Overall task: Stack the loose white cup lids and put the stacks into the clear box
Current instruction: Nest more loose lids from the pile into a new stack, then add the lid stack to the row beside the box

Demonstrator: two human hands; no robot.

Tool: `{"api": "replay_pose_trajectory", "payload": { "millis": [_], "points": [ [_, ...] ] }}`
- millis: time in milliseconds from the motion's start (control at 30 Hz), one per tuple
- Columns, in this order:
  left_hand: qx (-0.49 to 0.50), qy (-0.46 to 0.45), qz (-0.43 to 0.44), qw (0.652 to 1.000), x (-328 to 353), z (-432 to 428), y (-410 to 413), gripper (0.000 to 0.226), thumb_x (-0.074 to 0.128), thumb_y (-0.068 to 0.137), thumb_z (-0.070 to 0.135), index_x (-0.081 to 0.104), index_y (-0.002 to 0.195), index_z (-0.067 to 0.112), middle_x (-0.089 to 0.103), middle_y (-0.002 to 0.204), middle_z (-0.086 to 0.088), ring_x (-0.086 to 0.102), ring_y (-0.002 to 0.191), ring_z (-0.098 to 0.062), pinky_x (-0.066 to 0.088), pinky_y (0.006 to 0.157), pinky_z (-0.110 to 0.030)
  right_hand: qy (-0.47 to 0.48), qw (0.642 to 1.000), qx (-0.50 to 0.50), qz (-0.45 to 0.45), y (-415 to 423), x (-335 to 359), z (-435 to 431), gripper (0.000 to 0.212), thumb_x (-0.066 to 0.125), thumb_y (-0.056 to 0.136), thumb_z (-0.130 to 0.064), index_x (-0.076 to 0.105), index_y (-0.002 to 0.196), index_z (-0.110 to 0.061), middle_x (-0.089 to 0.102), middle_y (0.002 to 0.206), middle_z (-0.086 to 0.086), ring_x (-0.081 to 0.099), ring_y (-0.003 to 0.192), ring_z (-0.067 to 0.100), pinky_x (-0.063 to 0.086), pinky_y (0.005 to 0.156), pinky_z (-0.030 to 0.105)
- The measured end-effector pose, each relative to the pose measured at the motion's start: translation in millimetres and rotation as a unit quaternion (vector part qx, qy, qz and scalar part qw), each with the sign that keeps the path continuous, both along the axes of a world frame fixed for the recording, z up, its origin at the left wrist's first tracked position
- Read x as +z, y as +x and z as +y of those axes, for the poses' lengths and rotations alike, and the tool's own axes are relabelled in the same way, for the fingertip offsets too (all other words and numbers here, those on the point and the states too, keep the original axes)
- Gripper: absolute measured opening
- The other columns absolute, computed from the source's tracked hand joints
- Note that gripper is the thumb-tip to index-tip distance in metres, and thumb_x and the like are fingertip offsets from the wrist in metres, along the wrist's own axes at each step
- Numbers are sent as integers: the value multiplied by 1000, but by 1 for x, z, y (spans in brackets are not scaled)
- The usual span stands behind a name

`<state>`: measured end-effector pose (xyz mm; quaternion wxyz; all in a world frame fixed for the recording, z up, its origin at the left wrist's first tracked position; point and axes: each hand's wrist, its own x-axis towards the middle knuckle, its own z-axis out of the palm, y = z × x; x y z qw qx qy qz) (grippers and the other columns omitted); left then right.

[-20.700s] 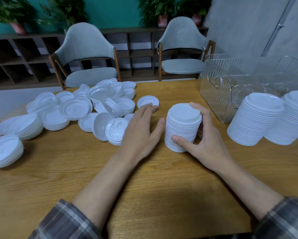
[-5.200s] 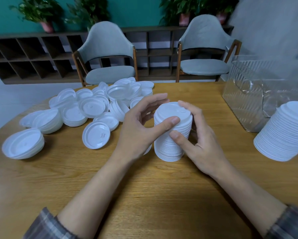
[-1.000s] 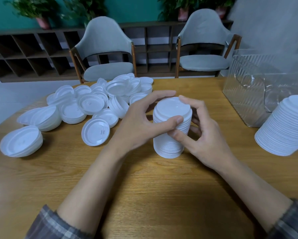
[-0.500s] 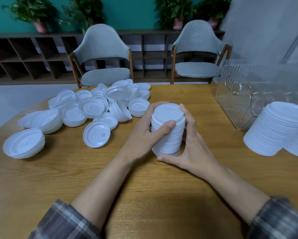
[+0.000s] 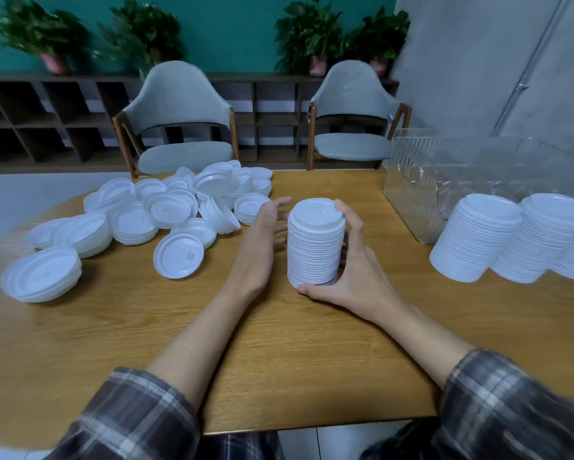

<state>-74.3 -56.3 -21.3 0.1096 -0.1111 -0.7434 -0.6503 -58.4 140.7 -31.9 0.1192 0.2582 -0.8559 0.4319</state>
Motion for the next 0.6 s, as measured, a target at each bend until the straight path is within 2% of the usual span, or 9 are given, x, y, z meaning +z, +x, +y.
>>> {"api": "replay_pose_trajectory", "payload": {
  "millis": [100,167,233,300,433,600],
  "points": [
    [41,-134,25,990,-12,-2,-2,34,42,113,37,73,117,23,76,112,11,68,108,-4,51,103,-41,1,1000,-27,-3,11,1,18,137,99,63,-33,1,157,-48,38,154,-22,48,120,-7,31,92,-4],
    [18,-246,60,967,-20,-1,-3,19,58,105,25,74,116,22,75,112,12,66,105,-3,52,98,-36,2,999,-41,-3,18,0,33,137,99,63,-33,0,156,-52,36,150,-34,48,121,-7,30,93,-4],
    [-9,-327,103,939,-21,8,-4,24,66,98,19,72,122,22,71,114,10,63,103,-3,51,93,-31,5,998,-55,2,26,1,48,137,99,63,-35,-2,153,-57,29,140,-52,49,116,-14,31,93,-4],
    [-28,-368,126,921,-19,22,1,27,67,96,21,70,123,23,68,115,8,63,103,-7,51,91,-31,5,997,-74,4,36,4,65,137,99,63,-35,-2,152,-59,25,136,-59,46,118,-20,32,95,-1],
    [-56,-421,144,894,-19,59,12,29,64,98,28,67,127,23,63,121,6,62,113,-16,52,94,-37,3,994,-110,7,56,6,104,137,100,63,-33,0,154,-53,21,137,-57,44,118,-22,30,95,-3],
    [-94,-442,171,875,-19,111,15,29,61,100,32,66,127,25,62,123,5,60,116,-19,52,93,-39,-4,987,-157,15,77,4,157,136,100,64,-32,2,158,-47,32,135,-48,47,115,-19,32,94,-2]
  ]
}}
